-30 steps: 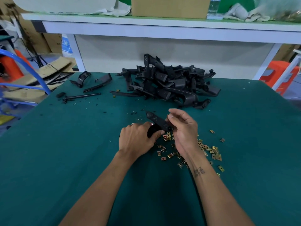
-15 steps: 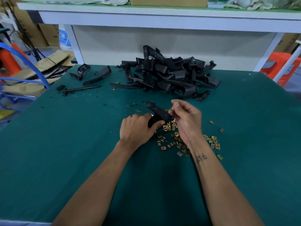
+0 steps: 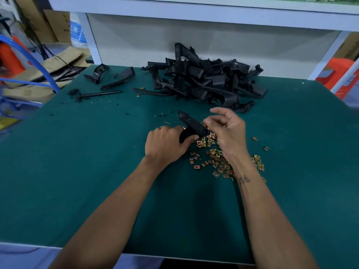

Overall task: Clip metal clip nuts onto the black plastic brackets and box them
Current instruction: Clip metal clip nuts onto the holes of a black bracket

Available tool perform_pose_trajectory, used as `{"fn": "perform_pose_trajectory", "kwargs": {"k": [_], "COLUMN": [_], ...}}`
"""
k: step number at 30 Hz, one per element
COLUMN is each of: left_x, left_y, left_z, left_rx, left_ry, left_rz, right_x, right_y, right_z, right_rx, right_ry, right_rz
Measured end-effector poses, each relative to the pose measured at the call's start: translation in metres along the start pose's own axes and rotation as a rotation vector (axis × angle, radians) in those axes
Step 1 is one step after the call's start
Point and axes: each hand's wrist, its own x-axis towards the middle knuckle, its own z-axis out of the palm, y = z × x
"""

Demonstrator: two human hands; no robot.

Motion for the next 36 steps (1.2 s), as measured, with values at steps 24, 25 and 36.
{"fn": "perform_pose_trajectory", "kwargs": {"k": [24,25,36], "left_x": [0.001,0.001,0.001], "left_y": [0.000,0.000,-0.001], "left_z": [0.000,0.000,0.002], "left_rx": [0.040,0.041,0.043], "left_ry": [0.005,0.001,-0.006], "left_rz": [0.054,0.049,0.011], "right_x": [-0.009,-0.010,-0.013], "right_y": [-0.009,-0.008,-0.007], "right_z": [0.009,0.011,0.017], "right_rx": [-0.467,-0.453,-0.359], "right_ry": [0.038,0.055,0.114], "right_rz": [-0.264,-0.252,-0.238]}}
